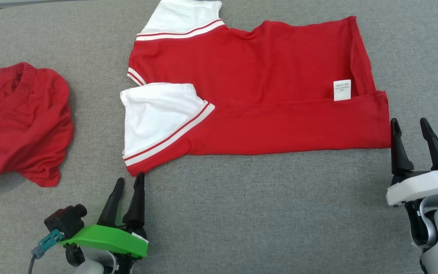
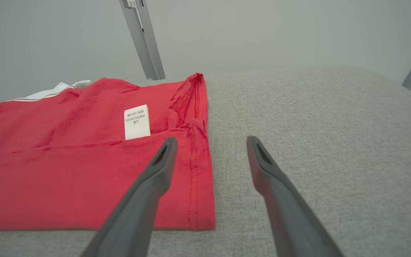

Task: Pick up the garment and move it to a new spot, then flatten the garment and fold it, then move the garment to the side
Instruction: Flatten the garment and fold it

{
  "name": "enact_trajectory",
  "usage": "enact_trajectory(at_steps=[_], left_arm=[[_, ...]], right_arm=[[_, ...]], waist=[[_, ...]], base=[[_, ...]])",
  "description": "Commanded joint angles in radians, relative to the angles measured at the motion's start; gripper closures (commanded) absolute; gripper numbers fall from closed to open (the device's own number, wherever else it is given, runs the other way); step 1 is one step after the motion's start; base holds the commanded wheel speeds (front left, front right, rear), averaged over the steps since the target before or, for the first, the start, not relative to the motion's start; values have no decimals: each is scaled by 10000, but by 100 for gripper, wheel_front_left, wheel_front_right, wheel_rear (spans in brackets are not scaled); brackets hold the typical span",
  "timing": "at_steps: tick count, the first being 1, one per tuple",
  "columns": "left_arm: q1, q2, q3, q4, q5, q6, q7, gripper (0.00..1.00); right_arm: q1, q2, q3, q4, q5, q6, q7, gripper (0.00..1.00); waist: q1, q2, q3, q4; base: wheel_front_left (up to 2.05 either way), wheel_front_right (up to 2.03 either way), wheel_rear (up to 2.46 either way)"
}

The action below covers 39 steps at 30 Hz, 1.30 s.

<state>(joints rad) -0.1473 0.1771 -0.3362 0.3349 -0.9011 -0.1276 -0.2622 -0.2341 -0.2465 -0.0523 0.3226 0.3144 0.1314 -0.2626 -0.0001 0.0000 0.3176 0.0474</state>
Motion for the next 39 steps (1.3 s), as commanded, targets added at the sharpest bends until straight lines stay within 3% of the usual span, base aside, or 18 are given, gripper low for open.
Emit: enact_trajectory(at_steps=[1,5,6,9,10,18,29,30,31,32,39], left_arm=[[-64,21,63,131,15,31,-16,0],[-470,94,139,614,98,48,-17,0],[-540,125,91,745,117,32,-4,4],[-769,189,90,1058,95,-1,-2,81],[-817,188,81,1151,103,-9,-1,98],[-1031,185,-809,1303,-309,-56,380,100],[-900,997,-1232,484,-344,-49,42,100],[-931,1046,-1269,456,-296,-49,35,100],[-986,1127,-1334,405,-199,-49,16,100],[-1026,1196,-1366,371,-119,-49,5,100],[-963,1739,-1721,115,234,-41,-23,100]], right_arm=[[46,32,-5,-53,-50,-13,-24,0],[-106,57,189,0,-141,-13,-24,0],[-143,44,257,57,-174,-13,-24,0],[-263,-45,419,264,-265,-13,-24,0],[-291,-48,452,352,-281,-13,-24,0],[-598,-63,722,1000,21,-13,-24,0],[-1110,-167,1350,2624,1009,-13,-22,0],[-1163,-210,1454,2743,1067,-13,-21,12],[-1207,-256,1588,2812,1171,-13,-19,82],[-1203,-296,1645,2829,1266,-13,-18,100],[-716,-966,1859,2322,1846,-15,-11,100]], waist=[[1,0,21,-39],[1,0,62,-136],[1,0,73,-153],[1,0,111,-185],[1,0,121,-185],[1,0,157,-74],[1,0,109,164],[1,0,105,180],[1,0,99,205],[1,0,90,227],[1,0,-58,266]], base=[[0,0,0],[0,0,0],[0,0,0],[0,0,0],[0,0,0],[0,0,0],[0,0,0],[0,0,0],[0,0,0],[0,0,0],[0,0,0]])
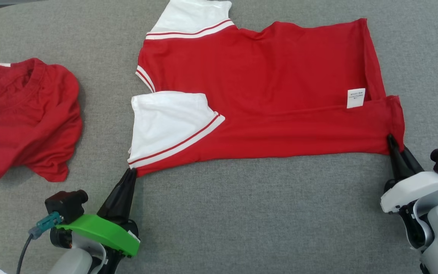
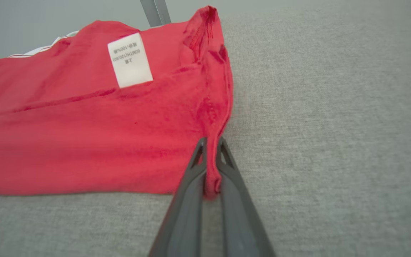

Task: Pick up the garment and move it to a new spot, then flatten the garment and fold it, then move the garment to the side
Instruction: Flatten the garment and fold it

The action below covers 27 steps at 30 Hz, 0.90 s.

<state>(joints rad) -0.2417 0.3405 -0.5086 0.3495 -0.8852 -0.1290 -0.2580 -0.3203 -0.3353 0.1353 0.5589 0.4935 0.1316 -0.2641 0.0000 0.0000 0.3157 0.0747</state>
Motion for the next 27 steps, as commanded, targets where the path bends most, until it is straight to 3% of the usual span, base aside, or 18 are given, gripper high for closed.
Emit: enact_trajectory(at_steps=[1,10,18,27], left_arm=[[27,190,-64,-74,112,-28,-48,100],[683,811,-352,-870,240,189,413,100],[2025,1235,-345,-2196,-58,824,723,100],[3293,2079,-298,-4139,-184,1553,1309,100]], right_arm=[[232,-148,37,-106,129,-17,4,100],[1142,-813,551,-991,892,-17,4,100],[2334,-1414,823,-1953,1162,-17,2,100],[3820,-2044,173,-2984,1316,-18,4,100]], waist=[[0,0,-70,-17],[0,0,-241,-73],[0,0,-355,-113],[0,0,-509,-73]], base=[[0,0,0],[0,0,0],[0,0,0],[0,0,0]])
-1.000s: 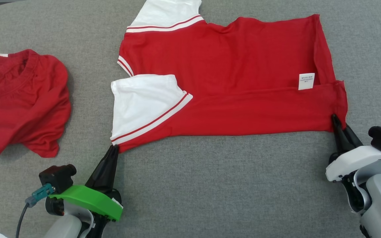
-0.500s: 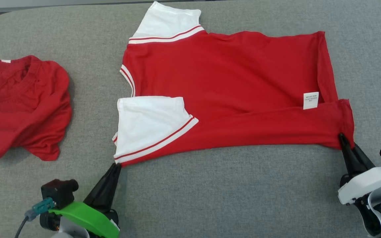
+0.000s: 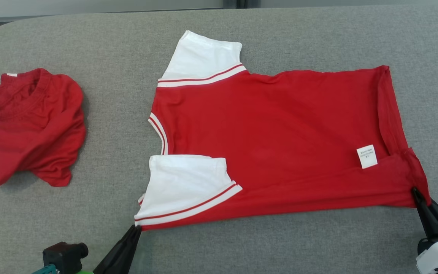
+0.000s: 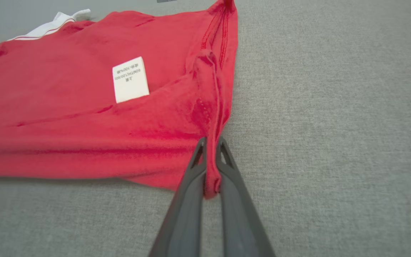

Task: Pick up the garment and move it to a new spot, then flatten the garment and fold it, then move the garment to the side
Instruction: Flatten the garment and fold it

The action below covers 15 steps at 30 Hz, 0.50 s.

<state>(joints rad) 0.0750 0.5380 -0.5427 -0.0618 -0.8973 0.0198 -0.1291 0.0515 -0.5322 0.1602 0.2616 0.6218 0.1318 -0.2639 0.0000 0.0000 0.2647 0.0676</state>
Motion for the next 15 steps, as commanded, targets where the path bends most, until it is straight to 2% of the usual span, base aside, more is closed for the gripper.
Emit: enact_trajectory(at_steps=[1,4,6,7,8,9,10,11,12,13,15], left_arm=[[180,153,25,-139,-129,114,155,100],[248,130,-116,-249,-143,269,463,100],[95,6,-229,-102,14,378,540,100],[34,-52,-285,-6,36,435,583,100],[-79,-121,-335,93,68,458,620,100],[-154,-184,-381,211,69,488,659,100],[-213,-249,-419,322,97,520,660,100],[-258,-306,-439,416,139,539,642,76],[-262,-406,-436,537,63,582,628,8],[-271,-455,-424,588,26,590,578,0],[-304,-494,-360,654,123,639,418,0]], right_arm=[[176,-107,-91,-51,15,-20,2,100],[251,-151,-27,13,-131,-20,2,100],[171,-105,52,142,-164,-20,2,81],[139,-93,84,207,-186,-20,2,78],[103,-70,101,285,-186,-20,1,65],[82,-55,106,350,-205,-20,1,0],[57,-30,58,393,-231,-20,2,0],[50,10,-4,378,-210,-19,1,0],[76,50,-81,300,-165,-17,1,0],[115,67,-170,212,-139,-17,1,0],[247,44,-397,-33,-194,-17,1,0]], waist=[[0,0,0,-11],[0,0,-9,-53],[0,0,-23,-79],[0,0,-32,-85],[0,0,-49,-85],[0,0,-64,-83],[0,0,-80,-84],[0,0,-95,-91],[0,0,-113,-99],[0,0,-128,-108],[0,0,-156,-136]], base=[[0,0,0],[0,0,0],[0,0,0],[0,0,0],[0,0,0],[0,0,0],[0,0,0],[0,0,0],[0,0,0],[0,0,0],[0,0,0]])
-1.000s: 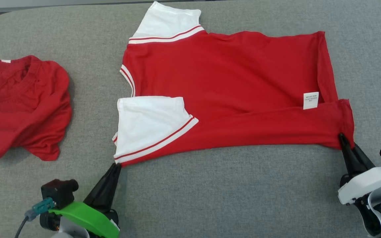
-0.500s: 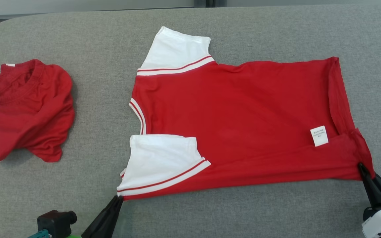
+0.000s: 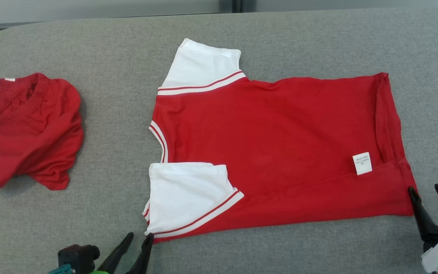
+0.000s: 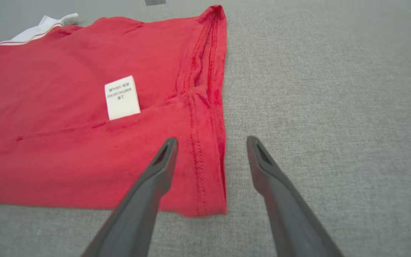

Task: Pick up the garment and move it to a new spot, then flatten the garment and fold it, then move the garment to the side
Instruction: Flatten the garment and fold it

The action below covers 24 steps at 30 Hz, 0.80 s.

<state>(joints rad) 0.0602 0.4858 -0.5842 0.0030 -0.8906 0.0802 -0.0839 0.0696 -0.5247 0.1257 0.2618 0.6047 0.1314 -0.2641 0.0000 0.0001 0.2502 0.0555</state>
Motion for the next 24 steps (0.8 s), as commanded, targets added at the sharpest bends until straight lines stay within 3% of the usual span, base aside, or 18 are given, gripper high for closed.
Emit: enact_trajectory(at_steps=[1,6,11,17,24], left_arm=[[-198,-5,108,-28,70,53,-145,0],[-705,151,550,-700,316,275,-511,0],[-2629,526,842,-1441,687,229,230,0],[-6504,600,823,-1154,988,-394,2049,0],[-10403,-50,206,1175,528,-1190,4767,0]], right_arm=[[101,-28,-250,-208,-138,-13,4,0],[121,320,-911,-937,-567,-13,3,0],[-367,691,-1138,-1419,-1055,-13,3,0],[-1097,807,-986,-1714,-1407,-13,3,0],[-2292,1152,-778,-1828,-1455,-13,3,0]], waist=[[0,-1,-26,-35],[0,-1,-2,-73],[0,-1,410,2],[0,-1,1253,-73],[0,-1,2283,-771]], base=[[0,0,0],[0,0,0],[0,0,0],[0,0,0],[0,0,0]])
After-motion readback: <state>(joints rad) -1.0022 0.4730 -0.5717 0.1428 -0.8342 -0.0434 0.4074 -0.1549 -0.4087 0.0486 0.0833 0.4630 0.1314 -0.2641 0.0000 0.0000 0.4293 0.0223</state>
